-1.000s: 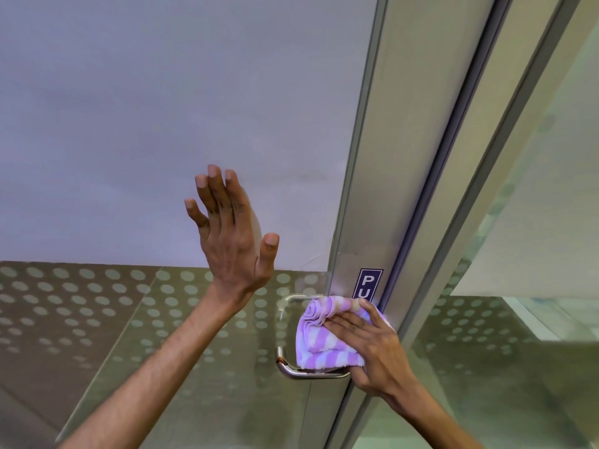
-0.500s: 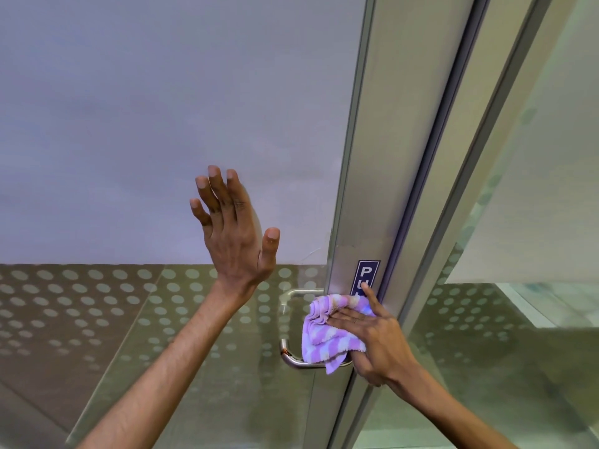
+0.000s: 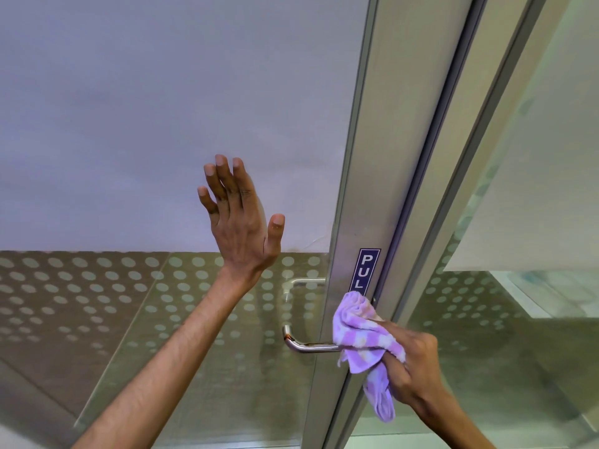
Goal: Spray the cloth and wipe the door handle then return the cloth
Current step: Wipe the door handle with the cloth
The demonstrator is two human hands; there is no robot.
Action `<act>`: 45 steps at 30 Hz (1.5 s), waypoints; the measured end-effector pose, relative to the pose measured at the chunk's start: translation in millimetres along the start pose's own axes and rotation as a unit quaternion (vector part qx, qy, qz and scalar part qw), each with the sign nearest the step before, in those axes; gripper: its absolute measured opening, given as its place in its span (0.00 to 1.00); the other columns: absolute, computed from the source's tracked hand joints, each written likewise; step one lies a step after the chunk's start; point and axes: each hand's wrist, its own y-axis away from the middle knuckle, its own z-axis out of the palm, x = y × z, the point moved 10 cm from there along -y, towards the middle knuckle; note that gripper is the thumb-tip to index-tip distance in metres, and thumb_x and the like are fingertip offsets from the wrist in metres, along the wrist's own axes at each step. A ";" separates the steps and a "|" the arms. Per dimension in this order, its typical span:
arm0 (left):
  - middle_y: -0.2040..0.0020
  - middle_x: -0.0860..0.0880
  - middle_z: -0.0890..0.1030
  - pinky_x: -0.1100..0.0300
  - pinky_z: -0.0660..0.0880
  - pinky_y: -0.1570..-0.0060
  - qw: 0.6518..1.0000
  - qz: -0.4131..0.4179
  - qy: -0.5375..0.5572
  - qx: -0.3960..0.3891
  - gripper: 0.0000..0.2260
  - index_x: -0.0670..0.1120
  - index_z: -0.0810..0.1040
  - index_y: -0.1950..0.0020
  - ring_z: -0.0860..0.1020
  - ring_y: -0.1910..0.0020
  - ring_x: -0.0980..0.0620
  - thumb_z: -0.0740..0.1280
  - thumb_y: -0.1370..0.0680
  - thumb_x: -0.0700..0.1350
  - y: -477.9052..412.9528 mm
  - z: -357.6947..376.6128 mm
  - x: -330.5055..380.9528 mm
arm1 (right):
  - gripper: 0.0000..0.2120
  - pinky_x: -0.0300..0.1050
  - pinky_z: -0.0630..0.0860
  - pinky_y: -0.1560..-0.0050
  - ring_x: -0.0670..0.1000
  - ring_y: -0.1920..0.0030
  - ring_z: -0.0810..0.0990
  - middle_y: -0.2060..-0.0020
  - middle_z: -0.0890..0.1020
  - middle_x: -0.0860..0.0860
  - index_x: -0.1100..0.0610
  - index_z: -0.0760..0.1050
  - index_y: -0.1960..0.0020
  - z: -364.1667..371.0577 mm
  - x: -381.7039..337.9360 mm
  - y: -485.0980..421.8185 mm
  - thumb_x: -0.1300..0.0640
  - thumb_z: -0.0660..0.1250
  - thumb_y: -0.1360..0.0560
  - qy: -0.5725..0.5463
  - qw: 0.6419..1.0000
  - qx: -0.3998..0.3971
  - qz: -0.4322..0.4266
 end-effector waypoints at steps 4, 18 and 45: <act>0.20 0.53 0.33 0.51 0.30 0.23 1.000 -0.001 -0.003 0.003 0.36 0.47 0.36 0.20 0.32 0.20 0.52 0.37 0.22 0.66 0.6 0.5 -2.0 | 0.18 0.23 0.63 0.65 0.39 0.67 0.70 0.65 0.83 0.49 0.49 0.81 0.51 -10.9 9.1 7.7 0.56 0.57 0.36 0.053 0.996 0.054 0.036; 0.22 0.36 0.47 0.52 0.31 0.23 1.000 -0.005 -0.012 0.015 0.39 0.37 0.44 0.22 0.33 0.20 0.53 0.38 0.22 0.65 0.2 2.1 -2.4 | 0.37 0.44 0.72 0.42 0.42 0.32 0.68 0.33 0.68 0.27 0.34 0.64 0.29 64.4 22.3 30.6 0.61 0.62 0.33 0.056 0.991 -0.025 0.118; 0.23 0.35 0.51 0.51 0.34 0.22 0.999 -0.005 0.013 0.048 0.37 0.37 0.46 0.23 0.34 0.20 0.54 0.39 0.21 0.64 -0.9 -4.2 -2.3 | 0.43 0.72 0.62 0.31 0.59 0.24 0.54 0.26 0.62 0.56 0.59 0.56 0.22 170.9 -17.2 55.5 0.56 0.70 0.33 0.162 0.914 0.014 0.372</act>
